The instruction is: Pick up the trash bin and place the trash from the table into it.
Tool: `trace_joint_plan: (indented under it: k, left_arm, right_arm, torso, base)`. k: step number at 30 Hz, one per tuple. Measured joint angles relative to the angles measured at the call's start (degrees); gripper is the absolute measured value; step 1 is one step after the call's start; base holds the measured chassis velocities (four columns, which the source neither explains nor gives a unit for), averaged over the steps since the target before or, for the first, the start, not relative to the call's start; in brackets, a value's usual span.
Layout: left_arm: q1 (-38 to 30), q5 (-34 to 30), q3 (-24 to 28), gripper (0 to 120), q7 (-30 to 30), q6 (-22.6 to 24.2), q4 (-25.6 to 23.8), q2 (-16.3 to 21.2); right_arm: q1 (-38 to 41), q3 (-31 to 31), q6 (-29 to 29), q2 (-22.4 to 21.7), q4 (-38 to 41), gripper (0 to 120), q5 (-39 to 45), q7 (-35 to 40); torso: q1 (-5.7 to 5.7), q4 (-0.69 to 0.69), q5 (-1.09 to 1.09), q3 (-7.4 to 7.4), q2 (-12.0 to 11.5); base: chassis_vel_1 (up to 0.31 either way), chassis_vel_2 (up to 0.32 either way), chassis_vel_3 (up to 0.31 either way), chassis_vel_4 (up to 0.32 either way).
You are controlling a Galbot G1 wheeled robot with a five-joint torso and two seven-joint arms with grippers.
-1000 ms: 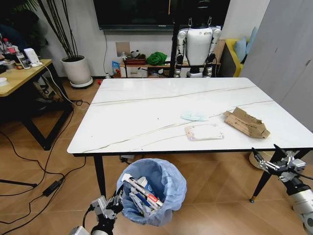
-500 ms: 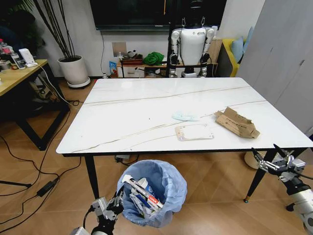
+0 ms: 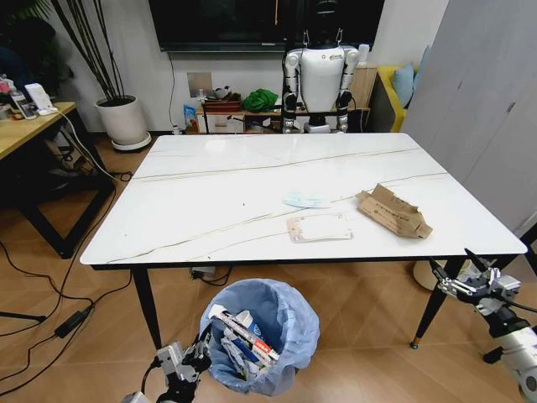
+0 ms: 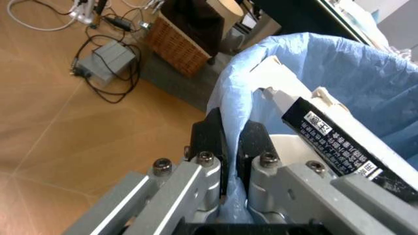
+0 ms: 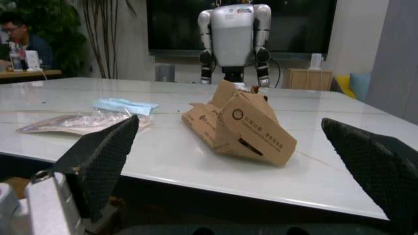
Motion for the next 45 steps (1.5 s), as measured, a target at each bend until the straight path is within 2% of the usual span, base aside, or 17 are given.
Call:
trace_joint_plan:
  k: [10,11,14,18,21,23,29,35,38,45]
  left_arm:
    - [0.6,-0.6,-0.3,1,-1.4,0.4,-0.9,1.1]
    - [0.7,-0.7,-0.6,1,-1.4,0.4,-1.4,1.3]
    - [1.0,-0.9,-1.0,1,-1.4,0.4,-1.8,1.3]
    - [1.4,-1.0,-1.6,1,-1.4,0.3,-2.5,1.2]
    - [1.6,-1.1,-2.1,1,-1.4,0.3,-2.9,1.1]
    - [1.6,-1.1,-2.1,1,-1.4,0.3,-2.9,1.0]
    - [1.5,-1.0,-2.1,1,-1.4,0.3,-2.5,0.7]
    - [1.5,-0.6,-2.1,1,-1.2,0.3,-2.1,-0.3]
    - [1.7,-0.4,-2.7,1,-1.2,0.3,-2.1,-1.0]
    - [1.8,-0.3,-3.6,1,-1.0,0.3,-2.2,-2.1]
  right_arm:
    - [-4.2,-3.1,-1.4,-4.1,7.6,100,1.4,5.4]
    - [-4.8,-4.3,-3.2,-5.9,10.3,100,3.1,7.3]
    - [-5.0,-6.2,-4.9,-7.5,12.8,100,4.4,9.6]
    - [-4.3,-10.5,-7.7,-10.1,16.6,100,6.8,14.9]
    - [-1.3,-17.7,-11.7,-13.5,19.8,100,10.4,22.7]
    - [-0.1,-19.8,-13.4,-14.9,20.5,100,12.1,24.8]
    - [5.4,-24.3,-18.4,-19.6,19.5,100,18.1,30.6]
    - [10.3,-27.7,-20.4,-22.8,16.7,100,22.4,32.2]
    - [15.4,-31.9,-22.6,-25.3,14.9,100,28.2,33.9]
    - [24.0,-39.7,-24.8,-26.6,12.2,100,33.1,35.5]
  torso:
    - [0.0,0.0,0.0,0.0,0.0]
    - [0.0,0.01,0.0,0.0,0.0]
    - [0.0,0.0,0.0,0.0,0.0]
    - [0.0,-0.01,-0.01,0.0,0.0]
    - [0.0,0.01,0.01,0.0,0.0]
    - [0.0,0.02,0.0,0.0,0.0]
    - [0.0,0.0,-0.02,0.0,0.0]
    - [0.0,0.01,0.01,0.01,0.0]
    - [0.0,-0.01,0.01,0.01,0.0]
    - [0.0,0.01,0.0,0.01,0.0]
  base:
    - [0.0,0.0,0.0,0.0]
    - [0.0,0.0,0.0,0.0]
    - [0.0,0.0,0.0,0.0]
    - [0.0,0.0,0.0,0.0]
    - [0.0,0.0,0.0,0.0]
    - [0.0,0.0,0.0,0.0]
    - [0.0,0.0,0.0,0.0]
    - [0.0,0.0,0.0,0.0]
    - [0.0,0.0,0.0,0.0]
    - [0.0,0.0,0.0,0.0]
